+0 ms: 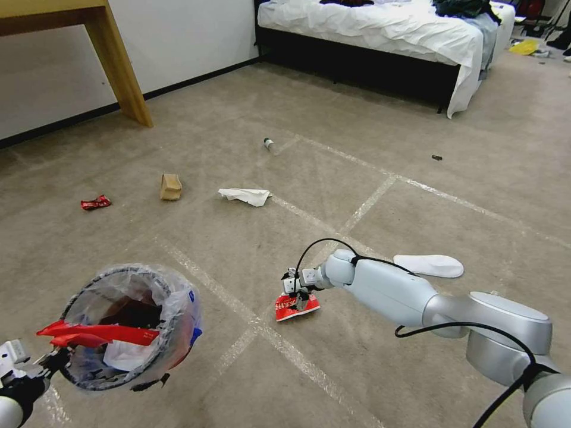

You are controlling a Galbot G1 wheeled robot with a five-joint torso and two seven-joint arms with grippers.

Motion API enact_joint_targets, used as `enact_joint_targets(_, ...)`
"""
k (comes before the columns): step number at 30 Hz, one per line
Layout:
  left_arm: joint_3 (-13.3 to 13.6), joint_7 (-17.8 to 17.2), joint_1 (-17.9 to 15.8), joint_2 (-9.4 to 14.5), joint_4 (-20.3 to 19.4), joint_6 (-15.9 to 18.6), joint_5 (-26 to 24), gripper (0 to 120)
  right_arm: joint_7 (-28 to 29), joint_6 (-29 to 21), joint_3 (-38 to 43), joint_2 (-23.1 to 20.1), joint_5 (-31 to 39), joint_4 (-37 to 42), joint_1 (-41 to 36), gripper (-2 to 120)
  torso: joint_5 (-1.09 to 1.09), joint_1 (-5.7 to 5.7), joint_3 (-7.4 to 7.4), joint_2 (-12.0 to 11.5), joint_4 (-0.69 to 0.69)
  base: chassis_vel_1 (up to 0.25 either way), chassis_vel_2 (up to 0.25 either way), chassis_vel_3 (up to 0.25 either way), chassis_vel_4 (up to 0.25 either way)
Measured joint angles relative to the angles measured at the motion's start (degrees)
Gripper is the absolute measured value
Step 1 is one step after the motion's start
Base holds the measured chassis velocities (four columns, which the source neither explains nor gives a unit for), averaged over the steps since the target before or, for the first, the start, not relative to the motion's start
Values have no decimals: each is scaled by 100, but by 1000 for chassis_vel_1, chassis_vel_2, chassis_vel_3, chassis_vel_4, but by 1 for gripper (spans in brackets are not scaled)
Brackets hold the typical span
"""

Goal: Pick up the trash bin and place the garbage on the floor into it.

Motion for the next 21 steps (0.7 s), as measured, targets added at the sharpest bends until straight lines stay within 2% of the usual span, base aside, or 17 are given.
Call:
enact_joint_targets(16, -7, 9, 3, -2, -50, -10, 2, 1, 164, 310, 138, 214, -337, -603, -109, 98, 1, 0, 0, 0, -1, 0, 0, 0, 0)
enact_joint_targets(21, 6, 8, 6, 9, -48, -10, 2, 1, 449, 450, 173, 302, -439, -827, -200, 92, 1, 0, 0, 0, 0, 0, 0, 0, 0)
